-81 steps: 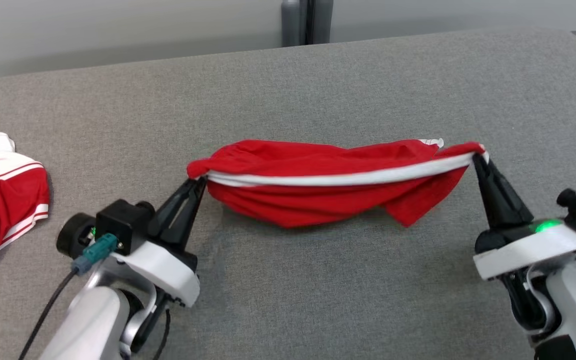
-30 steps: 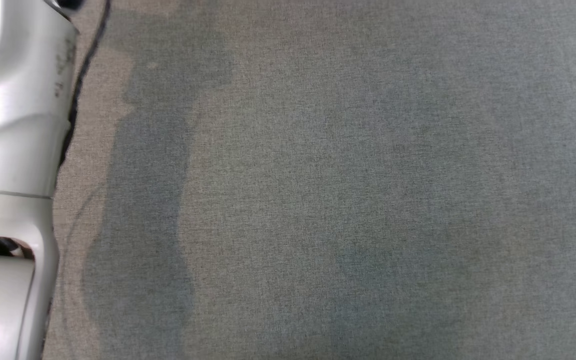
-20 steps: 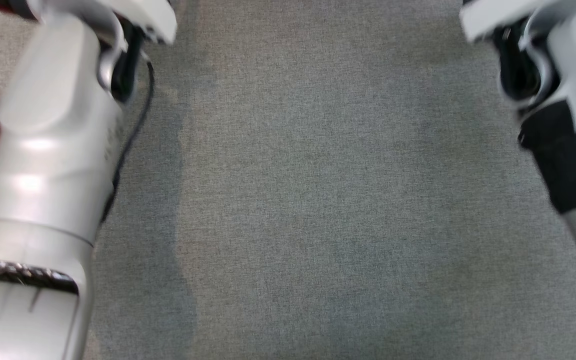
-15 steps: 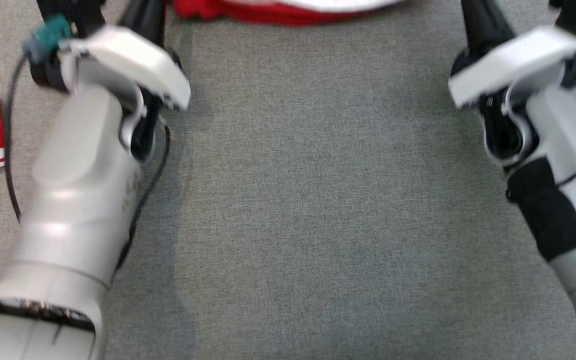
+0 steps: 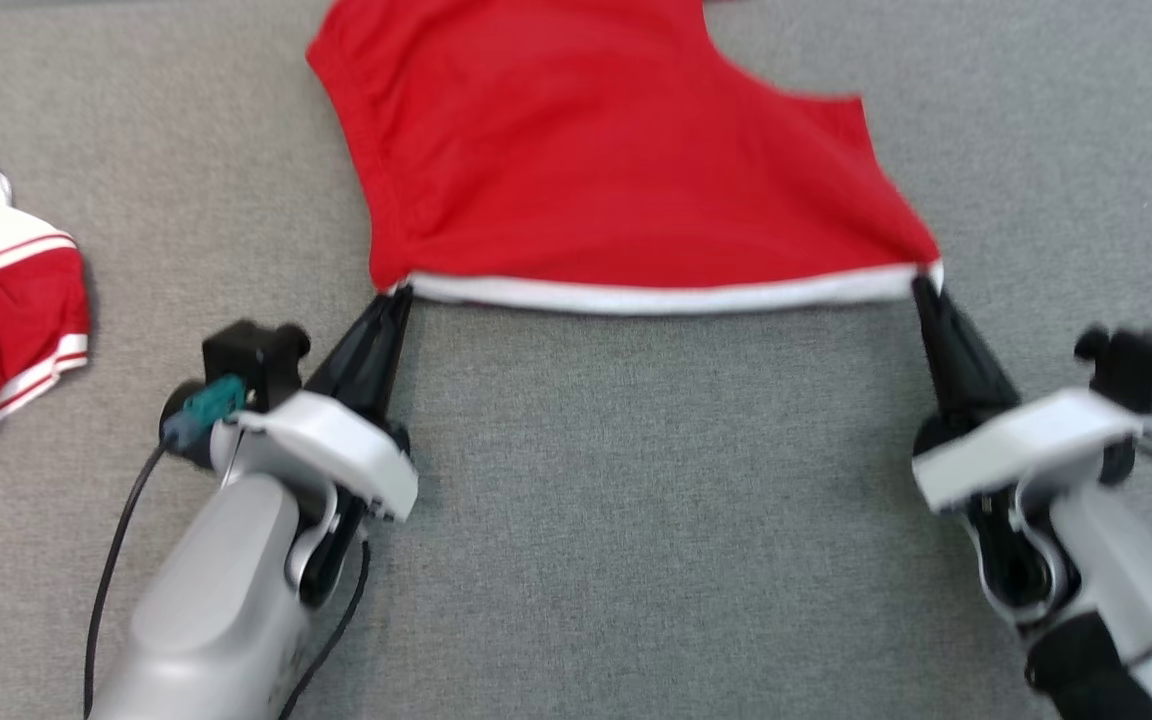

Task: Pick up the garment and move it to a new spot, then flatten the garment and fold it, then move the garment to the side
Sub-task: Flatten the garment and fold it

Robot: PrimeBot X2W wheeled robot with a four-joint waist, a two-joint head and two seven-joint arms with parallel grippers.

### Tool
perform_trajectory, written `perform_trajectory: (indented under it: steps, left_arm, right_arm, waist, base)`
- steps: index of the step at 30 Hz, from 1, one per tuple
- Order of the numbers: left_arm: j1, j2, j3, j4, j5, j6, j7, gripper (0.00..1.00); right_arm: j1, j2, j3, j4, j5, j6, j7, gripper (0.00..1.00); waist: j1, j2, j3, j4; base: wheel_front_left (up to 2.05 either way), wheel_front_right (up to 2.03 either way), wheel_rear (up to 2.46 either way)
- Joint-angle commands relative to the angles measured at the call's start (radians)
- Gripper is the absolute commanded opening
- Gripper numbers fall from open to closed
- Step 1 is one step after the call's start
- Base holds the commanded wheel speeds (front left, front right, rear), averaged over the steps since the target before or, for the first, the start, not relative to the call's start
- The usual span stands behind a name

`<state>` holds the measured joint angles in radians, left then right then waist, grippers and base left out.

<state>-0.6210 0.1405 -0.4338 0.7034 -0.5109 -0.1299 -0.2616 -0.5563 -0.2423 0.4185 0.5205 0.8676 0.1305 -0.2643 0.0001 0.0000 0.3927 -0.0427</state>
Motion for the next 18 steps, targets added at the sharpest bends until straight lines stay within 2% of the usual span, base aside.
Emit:
perform_trajectory:
  steps: [1,6,7,9,12,18]
  left_arm:
    - [0.061,0.024,0.005,-0.048,0.008,-0.001,-0.003,0.00]
    - [0.229,0.067,0.023,-0.171,0.020,0.000,-0.002,0.00]
    - [0.229,0.067,0.023,-0.171,0.020,0.000,-0.002,0.00]
    - [0.295,0.083,0.027,-0.220,0.023,0.014,-0.002,0.00]
    - [0.384,0.110,0.037,-0.305,0.019,0.052,0.008,0.00]
    - [0.580,0.157,0.050,-0.529,-0.003,0.147,0.097,0.00]
  right_arm:
    - [0.084,-0.014,-0.014,-0.048,-0.006,0.001,-0.001,0.00]
    - [0.290,-0.022,-0.056,-0.179,-0.024,0.000,-0.001,0.00]
    - [0.290,-0.022,-0.056,-0.179,-0.024,0.000,-0.001,0.00]
    - [0.367,-0.023,-0.069,-0.231,-0.036,0.000,-0.001,0.00]
    - [0.475,-0.030,-0.084,-0.294,-0.049,0.000,-0.001,0.00]
    - [0.639,-0.033,-0.101,-0.377,-0.075,0.000,0.014,0.00]
  waist:
    - [-0.0001,0.0000,-0.054,0.005]
    - [-0.0001,0.0000,-0.128,0.002]
    - [-0.0001,0.0000,-0.128,0.002]
    - [-0.0001,0.0000,-0.154,-0.001]
    - [-0.0001,0.0000,-0.190,-0.007]
    - [-0.0001,0.0000,-0.253,-0.031]
  base:
    - [0.00,0.00,0.00]
    - [0.00,0.00,0.00]
    - [0.00,0.00,0.00]
    - [0.00,0.00,0.00]
    - [0.00,0.00,0.00]
    - [0.00,0.00,0.00]
